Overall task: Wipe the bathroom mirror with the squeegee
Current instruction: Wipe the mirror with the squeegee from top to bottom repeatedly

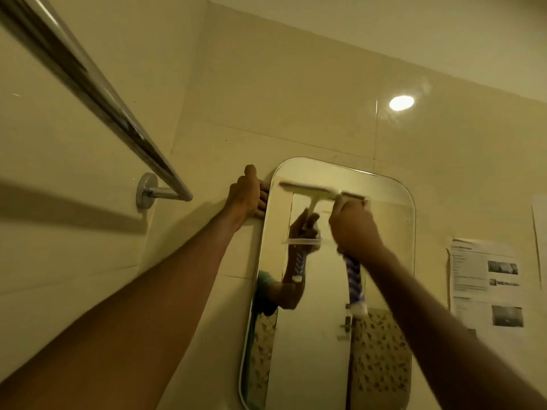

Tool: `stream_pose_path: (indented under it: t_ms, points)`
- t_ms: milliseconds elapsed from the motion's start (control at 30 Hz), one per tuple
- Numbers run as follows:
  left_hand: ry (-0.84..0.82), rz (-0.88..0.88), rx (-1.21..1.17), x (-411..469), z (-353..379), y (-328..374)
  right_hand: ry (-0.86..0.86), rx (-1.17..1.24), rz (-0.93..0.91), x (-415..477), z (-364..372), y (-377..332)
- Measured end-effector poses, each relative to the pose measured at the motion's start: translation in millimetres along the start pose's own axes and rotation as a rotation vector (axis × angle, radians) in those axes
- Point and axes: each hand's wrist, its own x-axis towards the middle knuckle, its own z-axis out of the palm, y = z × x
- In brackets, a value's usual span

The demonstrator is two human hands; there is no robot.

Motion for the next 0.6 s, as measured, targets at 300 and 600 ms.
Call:
stream_pose_path:
  t_ms: [300, 600]
  points:
    - [0.021, 0.023, 0.0, -1.2, -0.8, -2.9, -0.051, -0.09, -0.072, -31.5, -3.2, 8.0]
    - [-0.07, -0.012, 0.003, 9.7, -9.1, -3.0, -0.031, -0.023, -0.049, -37.0, 23.4, 15.9]
